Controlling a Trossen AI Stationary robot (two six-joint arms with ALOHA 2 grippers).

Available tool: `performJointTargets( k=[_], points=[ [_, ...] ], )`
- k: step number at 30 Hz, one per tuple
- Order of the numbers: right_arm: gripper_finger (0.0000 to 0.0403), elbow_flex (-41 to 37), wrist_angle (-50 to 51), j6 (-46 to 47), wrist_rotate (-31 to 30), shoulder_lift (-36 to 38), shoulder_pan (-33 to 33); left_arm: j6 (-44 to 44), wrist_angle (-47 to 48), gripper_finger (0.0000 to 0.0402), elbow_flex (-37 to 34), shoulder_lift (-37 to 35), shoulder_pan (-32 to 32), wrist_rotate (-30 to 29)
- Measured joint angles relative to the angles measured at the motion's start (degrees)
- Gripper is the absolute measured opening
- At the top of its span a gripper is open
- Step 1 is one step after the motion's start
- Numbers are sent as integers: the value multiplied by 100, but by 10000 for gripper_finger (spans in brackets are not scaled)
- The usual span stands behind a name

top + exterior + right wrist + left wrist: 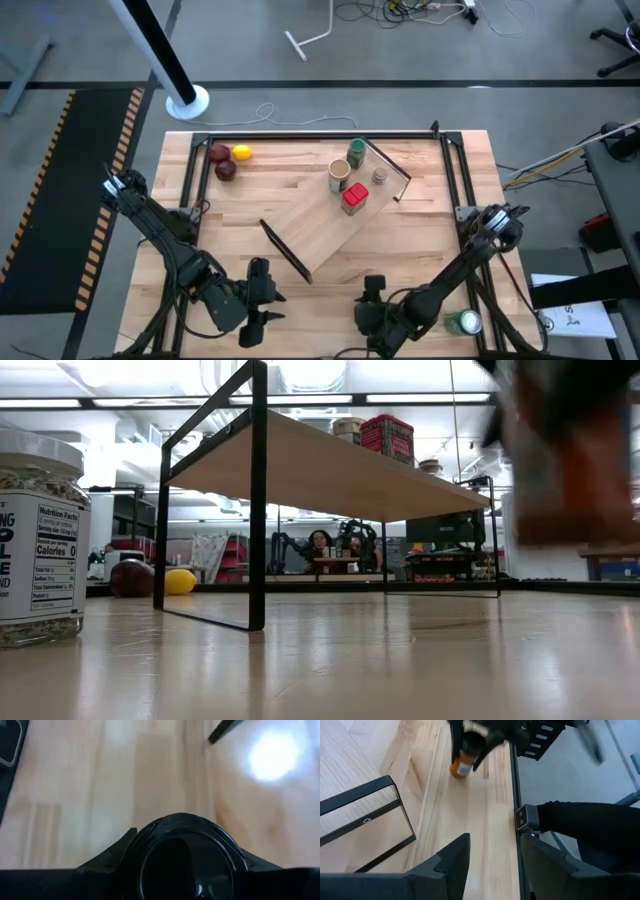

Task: Shelf spices
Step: Put the black seasoning bottle on the shelf

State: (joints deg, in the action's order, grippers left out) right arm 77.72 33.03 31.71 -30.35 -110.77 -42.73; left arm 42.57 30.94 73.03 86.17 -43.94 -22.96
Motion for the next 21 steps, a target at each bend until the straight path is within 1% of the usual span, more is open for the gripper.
performJointTargets(
  k=[4, 11, 15, 19, 21],
  points=[
    [166, 200, 302, -410, 33, 538, 178, 0, 2, 164, 0, 0, 0, -36],
    [166, 339, 281, -1330, 85, 1481, 537, -53, -4, 164, -5, 0, 0, -121],
    [166, 400, 203, -1945, 121, 1825, 856, -282, -7, 164, -11, 0, 0, -497],
    [166, 579, 65, -2329, 471, 2045, 1270, -365, -38, 164, -11, 0, 7, -879],
    [166, 688, 62, -2434, 698, 2058, 1484, -389, -66, 164, -11, 0, 8, -972]
  ],
)
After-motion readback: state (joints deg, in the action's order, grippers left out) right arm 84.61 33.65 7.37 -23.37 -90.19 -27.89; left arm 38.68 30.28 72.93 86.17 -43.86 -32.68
